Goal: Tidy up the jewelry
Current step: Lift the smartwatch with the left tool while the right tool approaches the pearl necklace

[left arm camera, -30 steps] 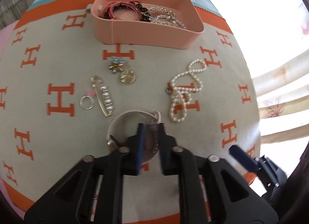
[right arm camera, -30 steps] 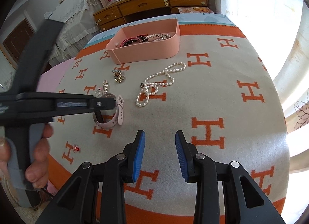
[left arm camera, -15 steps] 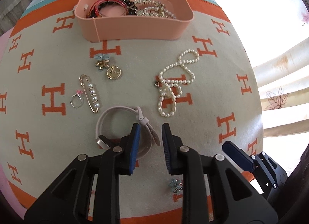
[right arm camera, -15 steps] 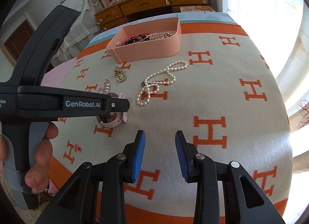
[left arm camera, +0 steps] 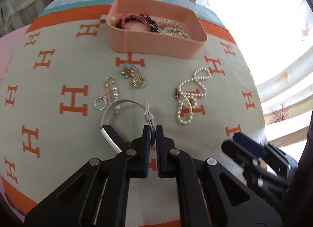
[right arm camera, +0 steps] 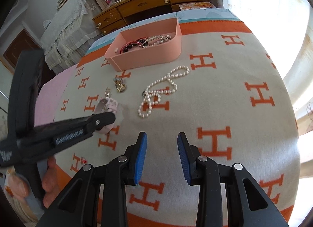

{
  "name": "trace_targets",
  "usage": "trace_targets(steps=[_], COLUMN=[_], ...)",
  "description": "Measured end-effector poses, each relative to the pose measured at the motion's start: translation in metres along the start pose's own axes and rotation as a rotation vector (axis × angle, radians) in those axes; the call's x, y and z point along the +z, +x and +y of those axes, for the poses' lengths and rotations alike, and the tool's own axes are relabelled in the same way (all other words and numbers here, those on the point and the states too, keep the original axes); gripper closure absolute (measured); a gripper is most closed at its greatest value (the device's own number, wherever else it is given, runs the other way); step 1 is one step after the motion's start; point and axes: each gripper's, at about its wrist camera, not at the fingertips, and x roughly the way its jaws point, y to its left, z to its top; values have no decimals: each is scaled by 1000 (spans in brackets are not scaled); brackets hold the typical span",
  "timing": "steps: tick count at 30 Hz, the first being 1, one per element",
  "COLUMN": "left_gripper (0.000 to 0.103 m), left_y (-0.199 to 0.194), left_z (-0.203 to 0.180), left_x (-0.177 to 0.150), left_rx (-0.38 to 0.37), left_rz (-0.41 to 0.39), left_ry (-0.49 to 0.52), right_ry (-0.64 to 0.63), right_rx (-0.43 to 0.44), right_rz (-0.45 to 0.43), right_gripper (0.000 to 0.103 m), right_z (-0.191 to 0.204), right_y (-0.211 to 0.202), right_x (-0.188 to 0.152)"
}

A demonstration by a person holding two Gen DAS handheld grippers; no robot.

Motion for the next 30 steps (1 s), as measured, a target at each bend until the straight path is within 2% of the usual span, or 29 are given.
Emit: trace_targets(steps=[3, 7, 11, 14, 21, 30], left_gripper=[99, 99, 99, 99, 99, 99], left_y=[-11, -15, -17, -17, -12, -15], left_z=[11, 22, 32, 38, 39, 46], left_x=[-1, -4, -6, -7, -8, -8], left_rx=[-16, -45, -72, -86, -116, -143], left_rz=[-21, -29, -27, -22, -8, -4], left_ry=[-25, -56, -76, -80, -75, -94], right_ry=[-1, 48, 112, 132, 77, -98], right_rx=[-1, 41, 50, 33, -36, -197], right_rz=[17, 87, 178, 233, 267, 244], right_gripper=[70, 70, 70, 70, 70, 70], right_z=[5, 8, 9, 13, 28, 66], right_y=[5, 23, 50, 68, 84, 96], right_x=[25, 65, 88, 94, 95, 82])
